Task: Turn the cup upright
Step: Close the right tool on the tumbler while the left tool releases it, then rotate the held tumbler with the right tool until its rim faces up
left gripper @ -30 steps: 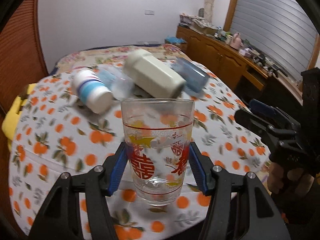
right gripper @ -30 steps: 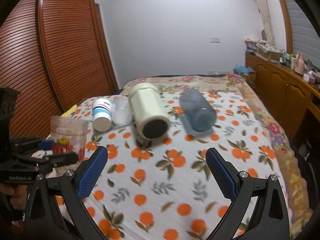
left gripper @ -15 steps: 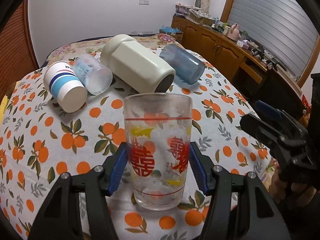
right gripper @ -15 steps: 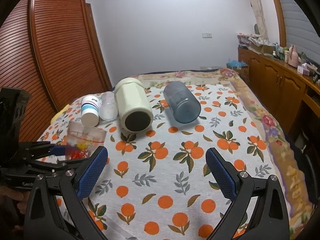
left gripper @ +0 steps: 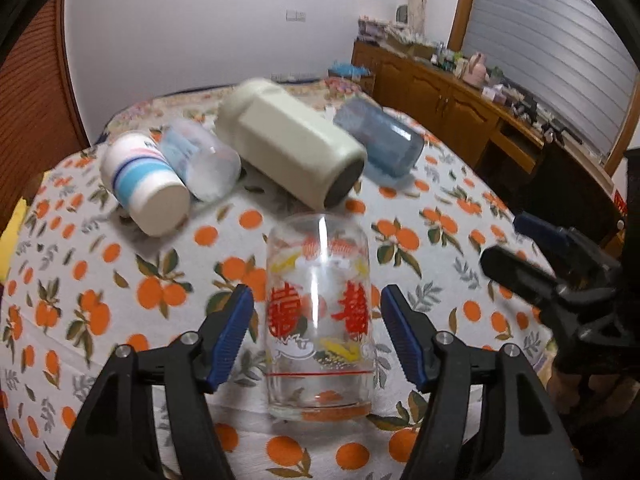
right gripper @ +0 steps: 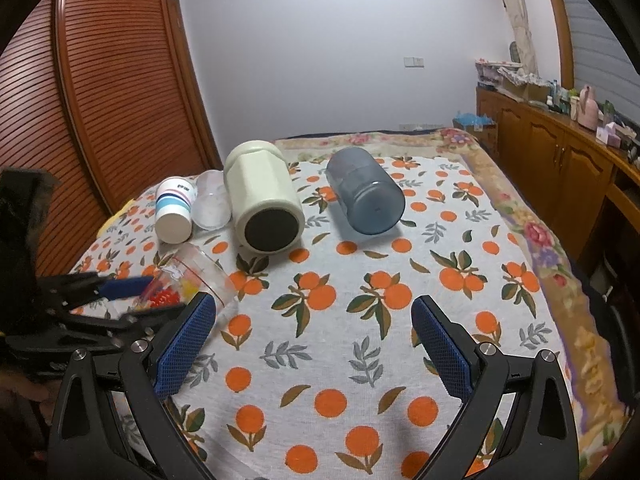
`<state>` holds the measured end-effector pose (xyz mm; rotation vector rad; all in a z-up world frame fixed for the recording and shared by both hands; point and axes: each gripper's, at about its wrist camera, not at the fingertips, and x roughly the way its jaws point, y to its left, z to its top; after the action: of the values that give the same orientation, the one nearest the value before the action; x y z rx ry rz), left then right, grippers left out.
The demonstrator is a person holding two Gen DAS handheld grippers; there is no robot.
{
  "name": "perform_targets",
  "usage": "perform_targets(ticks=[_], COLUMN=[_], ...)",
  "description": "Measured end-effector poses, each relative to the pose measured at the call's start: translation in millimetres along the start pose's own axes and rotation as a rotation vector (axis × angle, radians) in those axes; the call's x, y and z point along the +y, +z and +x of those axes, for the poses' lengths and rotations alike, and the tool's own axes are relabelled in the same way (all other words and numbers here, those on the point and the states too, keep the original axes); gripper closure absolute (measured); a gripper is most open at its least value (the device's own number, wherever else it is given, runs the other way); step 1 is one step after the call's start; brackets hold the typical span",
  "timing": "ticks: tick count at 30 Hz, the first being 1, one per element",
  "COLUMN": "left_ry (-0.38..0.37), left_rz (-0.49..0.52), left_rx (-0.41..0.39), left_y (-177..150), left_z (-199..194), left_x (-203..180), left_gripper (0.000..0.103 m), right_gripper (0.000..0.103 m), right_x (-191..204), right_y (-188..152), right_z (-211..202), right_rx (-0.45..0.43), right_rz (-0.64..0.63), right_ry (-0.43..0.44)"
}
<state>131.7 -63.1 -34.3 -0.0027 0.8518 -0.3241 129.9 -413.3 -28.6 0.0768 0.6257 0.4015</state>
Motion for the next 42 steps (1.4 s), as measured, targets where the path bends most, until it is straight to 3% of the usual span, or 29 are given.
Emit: perform_targets(ticks=[3,7,15,31,42], left_ry=[0.004,0.049,0.147,0.181,0.180], left_rz=[-0.025,-0.033,-0.051,-0.115,-0.121], left_rx=[-0.052,-0.104,-0.165,-0.161,-0.150], left_y=[2.9,1.9,-11.8,-36.6,-38.8], left_z=[-16.4,-36.5,-59.4,-65.7,-64.0], left_x=[7.9,21.6,54.5,87.0,88.8], left_gripper=[0.029,0.028,0.025,0.025,0.025], right_gripper=[0.003,0.003,0.006,0.008,0.010], right_x=[5.5,20.6,59.4,81.2,84.1], right_y=[2.6,5.6,8.4,16.7,26.7], right_z=[0.3,4.6,32.5,99.1,125.9], right_rx=[0.006,0.038,0.166,0.445,0.537], right_rz=[0.001,0.001,0.033,0.113,0.105], right_ry=[0.014,0.049,0.154,0.217,0.217])
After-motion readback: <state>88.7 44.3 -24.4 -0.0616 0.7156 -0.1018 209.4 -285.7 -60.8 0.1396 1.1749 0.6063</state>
